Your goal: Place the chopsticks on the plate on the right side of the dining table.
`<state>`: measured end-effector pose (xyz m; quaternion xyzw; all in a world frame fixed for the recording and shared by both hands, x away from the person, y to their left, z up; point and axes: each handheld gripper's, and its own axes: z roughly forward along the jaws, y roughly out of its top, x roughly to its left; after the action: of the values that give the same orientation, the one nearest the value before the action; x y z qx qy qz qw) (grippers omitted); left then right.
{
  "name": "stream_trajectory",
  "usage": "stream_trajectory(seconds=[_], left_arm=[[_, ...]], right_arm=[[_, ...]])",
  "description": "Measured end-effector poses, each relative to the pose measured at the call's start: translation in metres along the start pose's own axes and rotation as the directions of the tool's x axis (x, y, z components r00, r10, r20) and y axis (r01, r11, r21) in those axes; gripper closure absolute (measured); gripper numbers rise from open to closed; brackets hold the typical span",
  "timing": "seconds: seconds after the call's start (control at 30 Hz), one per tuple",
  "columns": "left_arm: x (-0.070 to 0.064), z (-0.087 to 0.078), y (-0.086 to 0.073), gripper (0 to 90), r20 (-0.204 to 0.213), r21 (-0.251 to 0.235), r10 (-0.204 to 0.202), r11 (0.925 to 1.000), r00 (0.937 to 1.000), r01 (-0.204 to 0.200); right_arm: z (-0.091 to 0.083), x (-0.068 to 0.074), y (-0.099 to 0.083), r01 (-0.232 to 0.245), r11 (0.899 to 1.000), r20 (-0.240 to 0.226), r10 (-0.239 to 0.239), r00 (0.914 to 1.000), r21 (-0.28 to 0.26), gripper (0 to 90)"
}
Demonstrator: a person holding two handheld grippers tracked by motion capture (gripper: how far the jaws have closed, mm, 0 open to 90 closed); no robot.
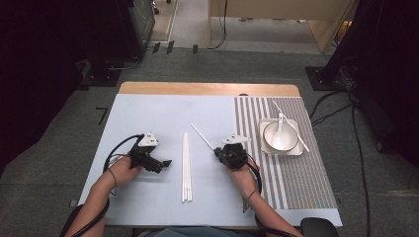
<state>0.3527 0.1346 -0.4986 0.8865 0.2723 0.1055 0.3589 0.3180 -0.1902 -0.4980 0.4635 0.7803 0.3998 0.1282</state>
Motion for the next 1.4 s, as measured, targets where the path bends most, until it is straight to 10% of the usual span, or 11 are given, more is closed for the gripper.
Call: stream_trajectory(seconds=[0.43,1.4], left_arm=[[0.000,0.000,0.000,0.3,0.001,-0.002,-0.001,1.0000,1.0000,0.001],[0.000,0.000,0.000,0.3,0.000,0.000,0.000,1.0000,1.0000,0.000]], right_arm=[[0.003,-0.014,0.010,-0.099,0.995,-0.064,0.099,0.9930,0.008,85.1],[-0.017,-0.034,0.032,-0.075,0.997,-0.030,0.074,0.9968,-0.020,85.1]])
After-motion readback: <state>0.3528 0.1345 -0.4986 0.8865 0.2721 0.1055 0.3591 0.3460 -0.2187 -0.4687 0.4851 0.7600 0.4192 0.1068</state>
